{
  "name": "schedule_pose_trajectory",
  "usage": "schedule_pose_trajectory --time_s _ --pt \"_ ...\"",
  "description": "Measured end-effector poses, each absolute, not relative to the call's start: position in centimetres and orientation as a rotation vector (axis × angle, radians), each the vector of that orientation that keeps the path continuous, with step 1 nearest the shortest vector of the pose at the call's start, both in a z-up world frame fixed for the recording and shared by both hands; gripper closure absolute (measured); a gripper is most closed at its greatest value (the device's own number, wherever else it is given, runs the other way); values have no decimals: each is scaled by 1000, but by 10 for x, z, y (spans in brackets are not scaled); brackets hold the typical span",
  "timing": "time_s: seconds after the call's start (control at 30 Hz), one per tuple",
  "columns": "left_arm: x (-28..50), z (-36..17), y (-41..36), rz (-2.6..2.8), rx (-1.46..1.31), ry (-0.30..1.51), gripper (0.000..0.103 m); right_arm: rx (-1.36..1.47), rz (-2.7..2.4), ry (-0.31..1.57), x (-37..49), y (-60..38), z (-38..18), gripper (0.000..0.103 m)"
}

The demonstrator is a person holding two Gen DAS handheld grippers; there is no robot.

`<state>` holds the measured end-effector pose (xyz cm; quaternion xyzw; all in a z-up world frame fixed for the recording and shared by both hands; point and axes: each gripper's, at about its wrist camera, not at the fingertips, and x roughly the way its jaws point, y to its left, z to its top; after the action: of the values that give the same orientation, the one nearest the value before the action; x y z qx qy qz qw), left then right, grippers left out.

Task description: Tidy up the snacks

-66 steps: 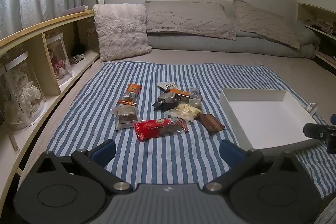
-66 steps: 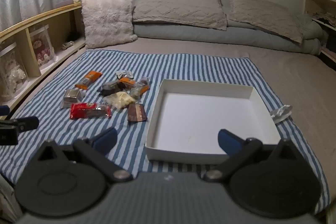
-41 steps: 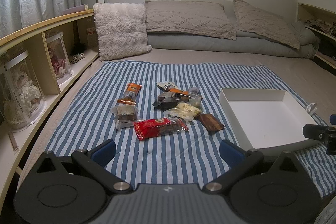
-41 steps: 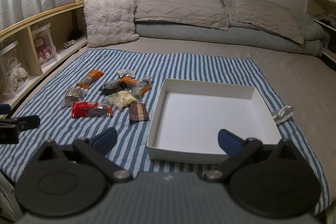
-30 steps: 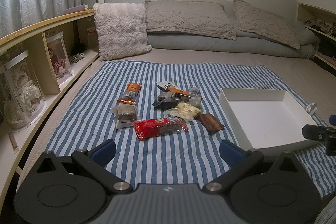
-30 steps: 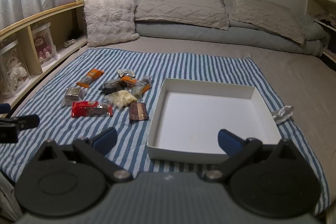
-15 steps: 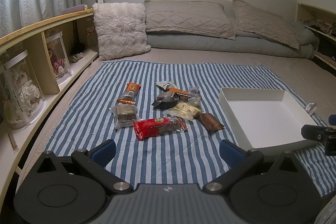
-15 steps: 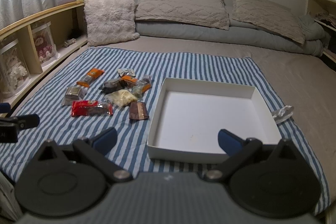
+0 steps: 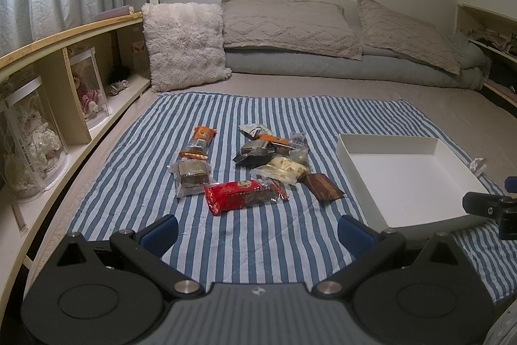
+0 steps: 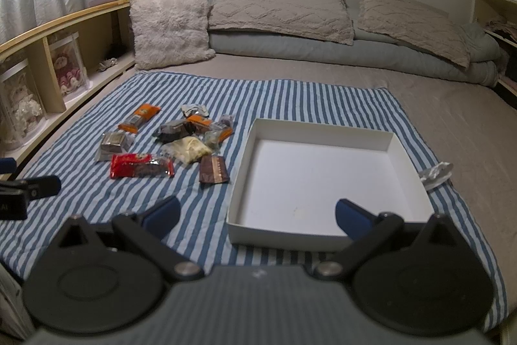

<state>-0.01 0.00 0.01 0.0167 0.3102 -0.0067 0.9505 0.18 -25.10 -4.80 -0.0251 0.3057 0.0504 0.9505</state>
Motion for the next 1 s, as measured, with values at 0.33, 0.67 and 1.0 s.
schedule_pose_trajectory --time_s 0.33,0.67,1.0 --pt "0 -3 -1 -15 36 633 0 -52 104 625 0 -249 -50 0" --pt "-1 -4 -5 -18 37 636 0 -54 107 629 0 -249 -51 0" --pt "4 -6 -5 -13 30 644 0 -53 109 647 5 -249 -50 0"
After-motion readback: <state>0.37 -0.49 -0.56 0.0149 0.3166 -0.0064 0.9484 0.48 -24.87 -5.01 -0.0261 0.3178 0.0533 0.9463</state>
